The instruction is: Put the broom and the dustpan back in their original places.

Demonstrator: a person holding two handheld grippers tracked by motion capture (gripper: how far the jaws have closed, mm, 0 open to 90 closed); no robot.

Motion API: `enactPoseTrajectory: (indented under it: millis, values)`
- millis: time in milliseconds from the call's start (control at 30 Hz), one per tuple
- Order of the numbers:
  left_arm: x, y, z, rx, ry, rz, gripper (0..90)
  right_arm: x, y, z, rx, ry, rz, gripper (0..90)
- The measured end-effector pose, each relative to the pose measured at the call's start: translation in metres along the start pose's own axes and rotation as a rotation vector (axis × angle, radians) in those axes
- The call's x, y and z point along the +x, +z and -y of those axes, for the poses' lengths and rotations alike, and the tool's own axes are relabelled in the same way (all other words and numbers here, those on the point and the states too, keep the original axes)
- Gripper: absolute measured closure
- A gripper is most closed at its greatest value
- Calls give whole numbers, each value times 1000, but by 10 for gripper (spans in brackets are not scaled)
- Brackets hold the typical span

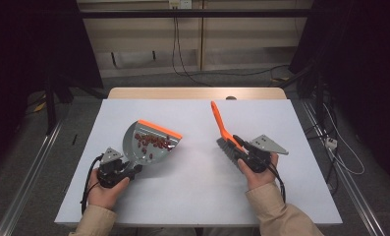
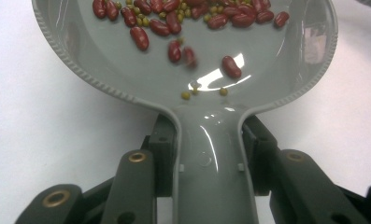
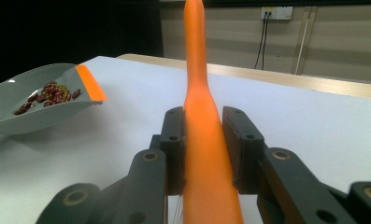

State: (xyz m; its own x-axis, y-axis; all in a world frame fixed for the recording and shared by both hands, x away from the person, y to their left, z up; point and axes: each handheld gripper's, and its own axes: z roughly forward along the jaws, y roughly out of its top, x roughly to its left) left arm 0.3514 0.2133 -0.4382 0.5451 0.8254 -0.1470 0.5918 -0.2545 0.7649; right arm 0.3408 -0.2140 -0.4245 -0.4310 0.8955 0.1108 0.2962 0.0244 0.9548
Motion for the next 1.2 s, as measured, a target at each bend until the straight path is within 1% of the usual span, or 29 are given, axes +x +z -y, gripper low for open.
enactPoseTrajectory:
  millis: [67, 133, 300, 333, 400, 533, 600, 667, 733, 867, 900, 1000, 1067, 1133, 1200]
  values:
    - [2, 1, 0, 8, -9, -13, 637, -2, -1, 0, -1, -9, 8, 714]
    - [4, 2, 0, 8, -18, -27, 638, -4, -1, 0, 1, -5, 14, 714]
    - [11, 4, -1, 27, -36, -69, 638, -11, -1, 1, 3, -2, 34, 714]
    - [12, 4, -1, 31, -37, -72, 638, -12, -1, 1, 3, -2, 36, 714]
    - [14, 6, -1, 37, -54, -85, 638, -14, -1, 2, 4, -3, 42, 714]
    - [16, 7, -1, 49, -66, -111, 637, -18, -1, 2, 8, -6, 51, 714]
    - [17, 8, -2, 53, -81, -115, 637, -19, -2, 2, 7, -9, 54, 714]
    - [18, 9, -2, 63, -87, -127, 637, -21, -2, 3, 11, -11, 62, 714]
    - [19, 10, -2, 71, -101, -134, 637, -23, -2, 3, 10, -10, 66, 714]
    - [20, 12, -3, 90, -112, -150, 636, -26, -2, 4, 12, -12, 76, 714]
    - [20, 13, -3, 94, -122, -152, 636, -26, -2, 4, 14, -10, 78, 714]
    - [21, 14, -4, 104, -125, -156, 635, -29, 0, 5, 12, 0, 86, 714]
    - [20, 15, -5, 107, -126, -166, 635, -31, 2, 6, 11, 18, 89, 713]
    - [19, 16, -6, 110, -124, -172, 632, -32, 4, 7, 14, 20, 93, 713]
    - [19, 16, -6, 107, -126, -157, 620, -34, 6, 9, 26, 41, 86, 713]
